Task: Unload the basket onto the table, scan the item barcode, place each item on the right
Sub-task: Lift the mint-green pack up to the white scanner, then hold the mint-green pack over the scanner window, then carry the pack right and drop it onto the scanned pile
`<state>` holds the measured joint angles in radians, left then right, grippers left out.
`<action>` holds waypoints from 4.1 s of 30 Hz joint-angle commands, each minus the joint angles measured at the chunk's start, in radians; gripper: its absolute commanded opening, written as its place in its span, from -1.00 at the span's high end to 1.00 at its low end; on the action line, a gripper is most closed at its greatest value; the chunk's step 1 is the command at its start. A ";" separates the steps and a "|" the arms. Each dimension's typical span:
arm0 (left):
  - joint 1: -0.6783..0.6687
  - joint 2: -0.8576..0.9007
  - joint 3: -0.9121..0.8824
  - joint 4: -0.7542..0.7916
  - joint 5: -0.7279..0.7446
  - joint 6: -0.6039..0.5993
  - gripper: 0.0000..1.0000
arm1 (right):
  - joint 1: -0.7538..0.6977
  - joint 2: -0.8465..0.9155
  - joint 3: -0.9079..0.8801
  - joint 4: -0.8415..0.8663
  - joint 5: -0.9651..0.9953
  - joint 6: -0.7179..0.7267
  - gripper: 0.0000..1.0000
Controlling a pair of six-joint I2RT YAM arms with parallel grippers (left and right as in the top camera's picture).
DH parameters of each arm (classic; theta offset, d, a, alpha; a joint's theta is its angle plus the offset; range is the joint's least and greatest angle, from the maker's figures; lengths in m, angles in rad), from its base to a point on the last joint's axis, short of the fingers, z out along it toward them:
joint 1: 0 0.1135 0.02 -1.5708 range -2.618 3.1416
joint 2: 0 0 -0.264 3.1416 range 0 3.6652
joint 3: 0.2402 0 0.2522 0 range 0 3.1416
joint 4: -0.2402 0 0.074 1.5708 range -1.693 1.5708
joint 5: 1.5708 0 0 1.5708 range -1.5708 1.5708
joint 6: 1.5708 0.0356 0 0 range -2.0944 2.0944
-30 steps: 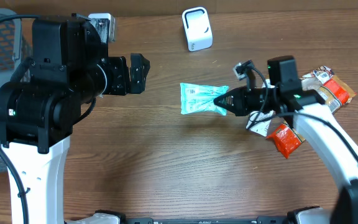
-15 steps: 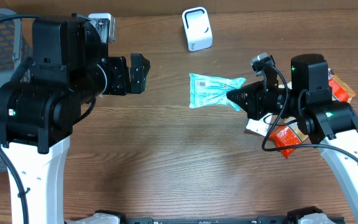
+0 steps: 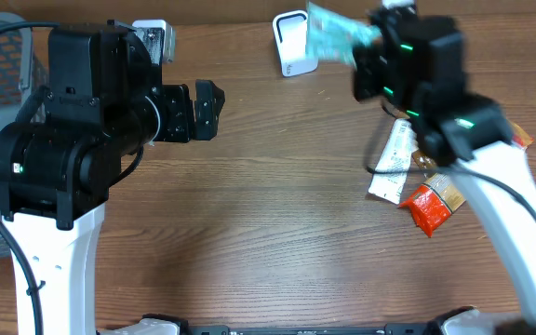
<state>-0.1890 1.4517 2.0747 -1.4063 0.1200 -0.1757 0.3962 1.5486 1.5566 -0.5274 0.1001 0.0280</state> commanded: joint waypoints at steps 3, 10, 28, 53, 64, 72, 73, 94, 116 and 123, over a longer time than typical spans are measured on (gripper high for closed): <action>-0.001 0.002 0.003 0.003 0.004 0.022 -0.99 | 0.099 0.196 0.016 0.238 0.471 -0.333 0.93; -0.001 0.002 0.003 0.003 0.004 0.023 -0.99 | 0.126 0.429 0.016 0.673 0.627 -0.806 0.93; -0.001 0.002 0.003 0.003 0.004 0.022 -1.00 | 0.082 0.756 0.016 1.187 0.569 -1.372 0.93; -0.001 0.002 0.003 0.003 0.003 0.022 -0.99 | 0.066 0.771 0.016 1.115 0.414 -1.652 0.92; -0.001 0.002 0.003 0.003 0.003 0.022 -0.99 | 0.066 0.771 0.016 1.046 0.396 -1.599 0.93; -0.001 0.002 0.003 0.003 0.004 0.022 -0.99 | 0.087 0.740 0.016 1.212 0.455 -1.596 0.92; -0.001 0.002 0.003 0.003 0.004 0.022 -0.99 | 0.090 0.725 0.016 1.194 0.464 -1.581 0.93; -0.001 0.002 0.003 0.003 0.004 0.022 -0.99 | -0.055 -0.151 0.016 -0.100 -0.153 0.159 0.92; -0.001 0.002 0.003 0.003 0.004 0.022 -0.99 | -0.600 -0.246 -0.649 -0.041 -0.282 0.653 0.93; -0.001 0.002 0.003 0.003 0.003 0.022 -0.99 | -0.599 -0.224 -0.742 0.005 -0.283 0.679 0.33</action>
<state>-0.1890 1.4517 2.0743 -1.4063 0.1200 -0.1753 -0.2024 1.3327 0.8078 -0.5270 -0.1764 0.6865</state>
